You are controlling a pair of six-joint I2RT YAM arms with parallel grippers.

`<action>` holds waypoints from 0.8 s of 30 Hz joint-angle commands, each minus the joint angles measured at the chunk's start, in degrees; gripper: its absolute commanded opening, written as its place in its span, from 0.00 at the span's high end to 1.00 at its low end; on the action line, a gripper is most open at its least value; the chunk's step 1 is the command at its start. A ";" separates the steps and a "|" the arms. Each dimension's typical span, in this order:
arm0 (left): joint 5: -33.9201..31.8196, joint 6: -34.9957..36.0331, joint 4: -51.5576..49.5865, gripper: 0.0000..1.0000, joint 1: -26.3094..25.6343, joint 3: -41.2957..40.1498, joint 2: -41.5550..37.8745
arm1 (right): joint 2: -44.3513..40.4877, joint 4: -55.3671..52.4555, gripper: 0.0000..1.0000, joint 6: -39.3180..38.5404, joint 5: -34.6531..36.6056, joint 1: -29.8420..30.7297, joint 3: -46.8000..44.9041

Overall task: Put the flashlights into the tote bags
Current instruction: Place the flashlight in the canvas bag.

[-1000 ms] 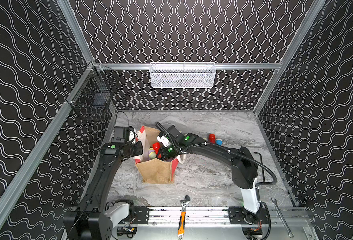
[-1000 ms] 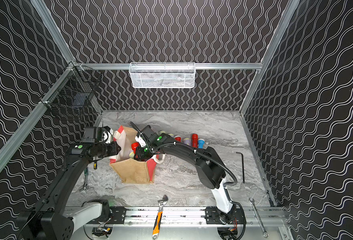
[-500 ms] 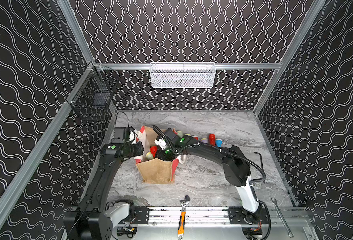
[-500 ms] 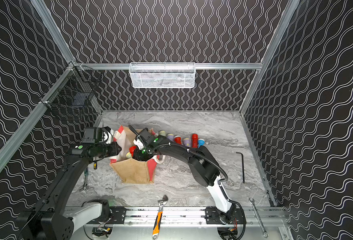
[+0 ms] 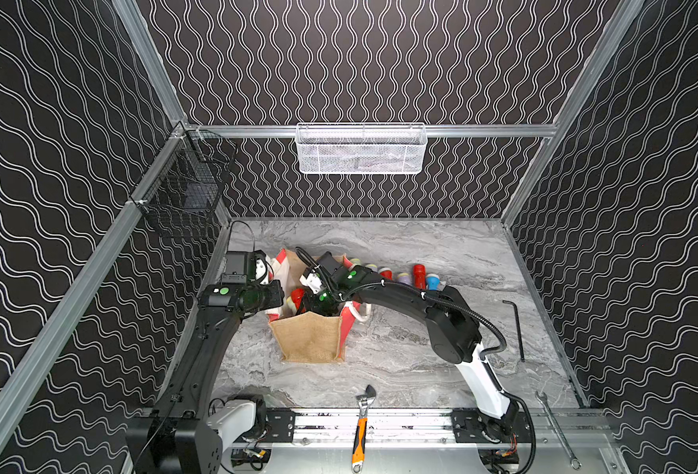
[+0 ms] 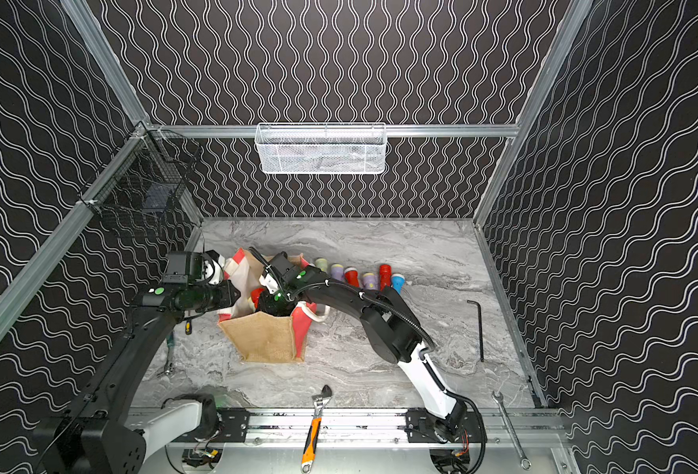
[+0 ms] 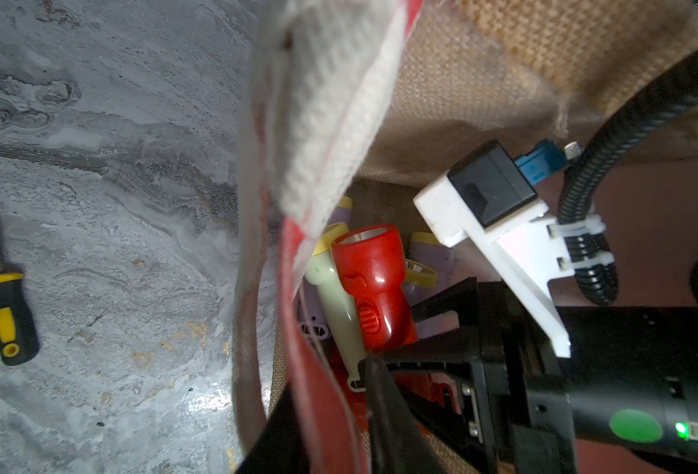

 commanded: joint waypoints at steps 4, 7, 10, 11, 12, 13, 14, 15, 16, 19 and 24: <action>0.87 0.48 1.25 0.74 0.15 0.36 0.27 | 2.48 -4.81 0.61 1.42 -0.48 0.07 2.32; 0.93 0.53 1.21 0.74 0.15 0.35 0.26 | 4.30 -5.99 0.61 1.94 -2.67 0.02 4.07; 0.93 0.52 1.29 0.74 0.15 0.45 0.15 | 4.95 -6.22 0.60 2.34 -3.54 -0.22 4.33; 0.93 0.46 1.38 0.74 0.15 0.35 0.06 | 4.87 -5.98 0.59 2.54 -3.57 -0.33 4.08; 0.93 0.52 1.32 0.74 0.15 0.36 0.00 | 4.79 -5.74 0.57 2.78 -3.77 -0.61 3.80; 0.93 0.53 1.24 0.74 0.15 0.44 0.11 | 4.76 -5.60 0.55 2.98 -4.09 -0.73 3.63; 0.94 0.61 1.28 0.74 0.15 0.51 0.17 | 4.76 -5.47 0.54 3.27 -4.60 -0.88 3.41; 0.93 0.63 1.22 0.74 0.15 0.53 0.24 | 4.70 -5.29 0.54 3.42 -5.29 -0.92 3.16; 1.01 0.61 1.20 0.74 0.15 0.45 0.24 | 4.70 -5.20 0.53 3.49 -5.55 -1.04 3.11; 0.94 0.53 1.35 0.74 0.15 0.34 0.00 | 4.36 -5.69 0.51 2.87 -5.59 -1.03 3.56; 0.76 0.61 1.21 0.74 0.15 0.27 0.02 | 2.31 -4.98 0.45 2.55 -4.73 -1.11 3.07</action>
